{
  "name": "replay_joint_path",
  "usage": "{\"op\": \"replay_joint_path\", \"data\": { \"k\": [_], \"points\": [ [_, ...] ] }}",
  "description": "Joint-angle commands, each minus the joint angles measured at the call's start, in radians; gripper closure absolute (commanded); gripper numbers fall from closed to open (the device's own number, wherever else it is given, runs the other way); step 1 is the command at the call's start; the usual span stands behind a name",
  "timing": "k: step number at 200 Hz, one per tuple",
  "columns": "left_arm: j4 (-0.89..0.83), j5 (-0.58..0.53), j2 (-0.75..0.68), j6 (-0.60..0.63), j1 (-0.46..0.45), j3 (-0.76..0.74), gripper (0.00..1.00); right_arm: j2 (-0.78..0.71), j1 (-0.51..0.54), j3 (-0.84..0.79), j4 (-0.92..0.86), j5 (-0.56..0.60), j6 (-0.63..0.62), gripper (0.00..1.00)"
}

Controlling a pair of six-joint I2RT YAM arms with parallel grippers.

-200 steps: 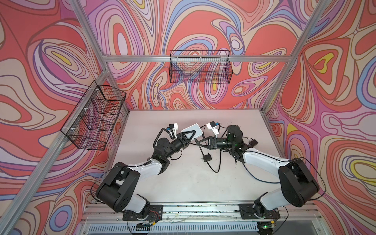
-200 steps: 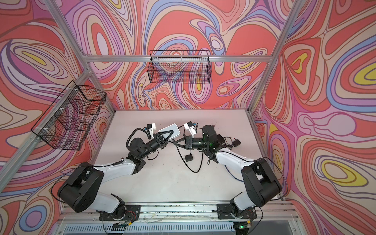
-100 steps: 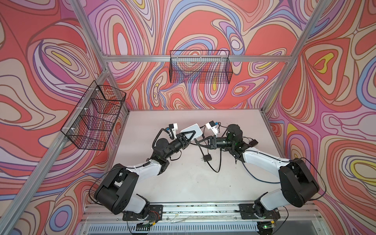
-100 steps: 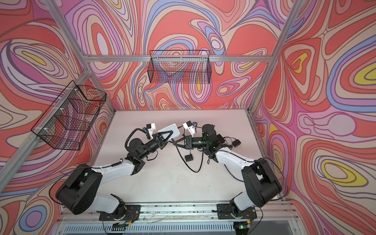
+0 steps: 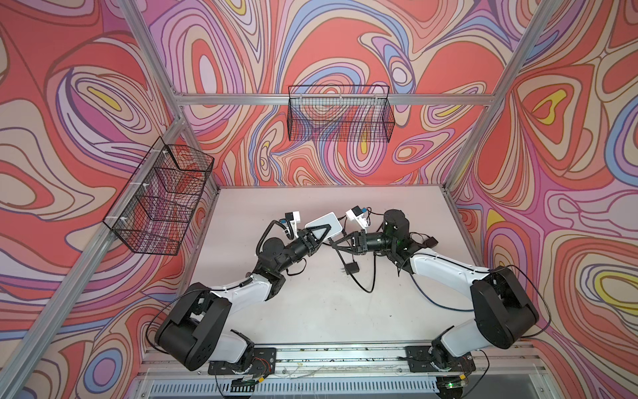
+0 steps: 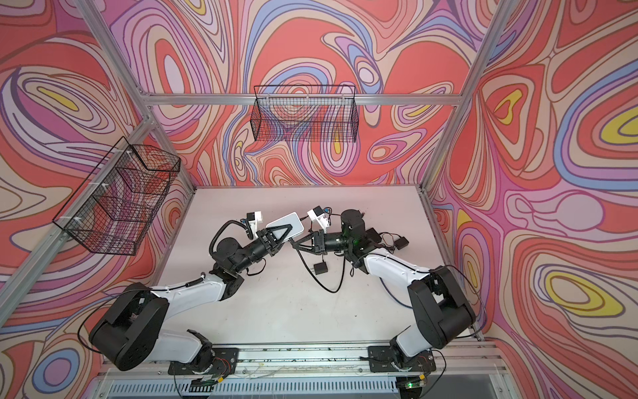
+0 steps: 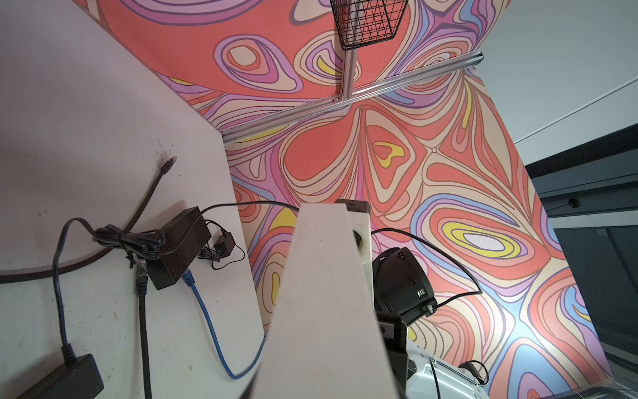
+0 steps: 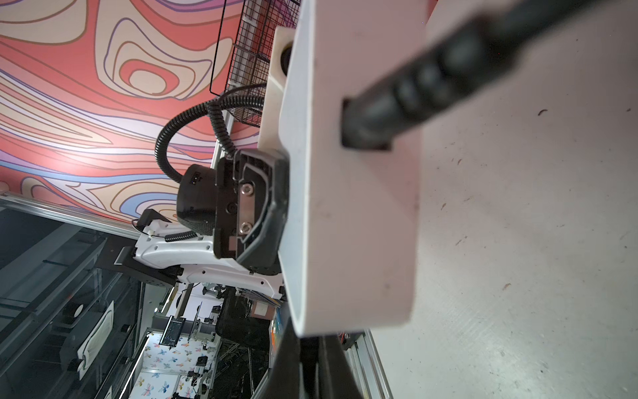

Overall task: Insert the plug into the switch port
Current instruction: 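Open the right gripper and pull it back from the plugged-in cable, then move the right gripper over a loose black ethernet cable on the table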

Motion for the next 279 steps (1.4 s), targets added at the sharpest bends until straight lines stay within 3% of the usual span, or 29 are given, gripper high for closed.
{"op": "replay_joint_path", "data": {
  "k": [1,26,61,97,131,163,193,221,245,279],
  "points": [
    [-0.147,0.285,0.031,0.038,-0.111,-0.033,0.96,-0.002,-0.027,0.133,0.121,0.211,-0.050,1.00],
    [-0.189,0.236,0.045,0.047,-0.070,0.008,0.96,-0.023,-0.028,0.119,-0.043,0.213,-0.148,0.87],
    [-0.321,0.226,0.041,0.112,0.025,0.076,0.96,-0.092,-0.028,0.036,-0.281,0.256,-0.299,0.77],
    [-0.417,0.236,0.057,0.176,0.086,0.153,0.96,-0.186,-0.028,-0.103,-0.405,0.285,-0.374,0.66],
    [-0.416,0.248,0.062,0.176,0.118,0.156,0.97,-0.313,-0.029,-0.143,-0.549,0.355,-0.441,0.65],
    [-0.457,0.244,-0.006,0.173,0.129,0.097,0.96,-0.321,-0.046,-0.040,-0.735,0.539,-0.542,0.65],
    [-0.524,0.222,-0.138,0.176,0.131,0.012,0.96,-0.200,-0.065,0.082,-0.808,0.723,-0.629,0.64],
    [-0.701,0.174,-0.295,0.231,0.134,-0.050,0.96,0.039,-0.066,0.264,-0.880,0.831,-0.745,0.63],
    [-0.811,0.154,-0.403,0.259,0.152,-0.079,0.95,0.252,-0.058,0.438,-0.936,0.853,-0.844,0.65],
    [-0.873,0.164,-0.500,0.254,0.199,-0.119,0.95,0.471,-0.030,0.627,-0.948,0.817,-0.882,0.64]
  ]
}}
